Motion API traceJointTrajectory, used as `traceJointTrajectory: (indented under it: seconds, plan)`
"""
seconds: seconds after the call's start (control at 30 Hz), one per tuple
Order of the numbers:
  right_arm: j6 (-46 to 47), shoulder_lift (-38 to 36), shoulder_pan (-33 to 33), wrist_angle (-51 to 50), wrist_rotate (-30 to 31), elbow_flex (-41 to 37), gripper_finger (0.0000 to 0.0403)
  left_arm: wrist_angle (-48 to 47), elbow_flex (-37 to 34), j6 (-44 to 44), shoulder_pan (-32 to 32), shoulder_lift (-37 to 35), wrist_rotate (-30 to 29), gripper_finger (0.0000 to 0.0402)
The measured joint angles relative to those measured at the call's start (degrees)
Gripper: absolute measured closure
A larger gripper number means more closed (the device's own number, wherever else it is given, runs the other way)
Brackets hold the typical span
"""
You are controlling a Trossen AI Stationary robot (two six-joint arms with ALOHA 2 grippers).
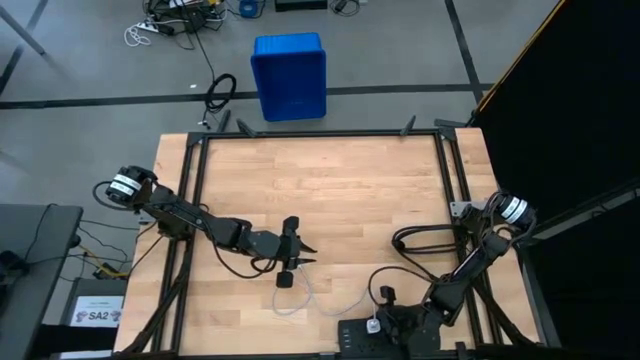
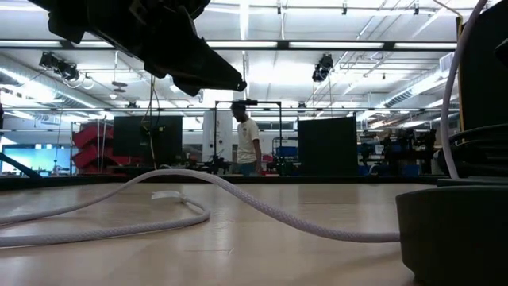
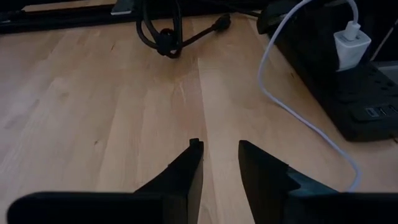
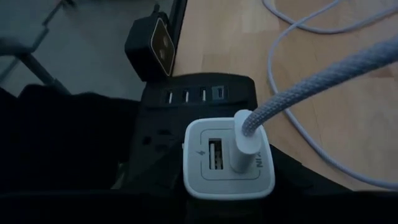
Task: Insert USB
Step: Insert the white charger adapter with the white USB cable into the black outlet extension
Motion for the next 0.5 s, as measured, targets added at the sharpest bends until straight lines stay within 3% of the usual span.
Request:
traceJointTrajectory:
  seconds: [0.5]
  plan:
    - [1.9,1.4,-1.7,0.8,-0.8,0.1,0.0288,0.0,0.0,0.0,0.0,0.0,0.0,0.0314]
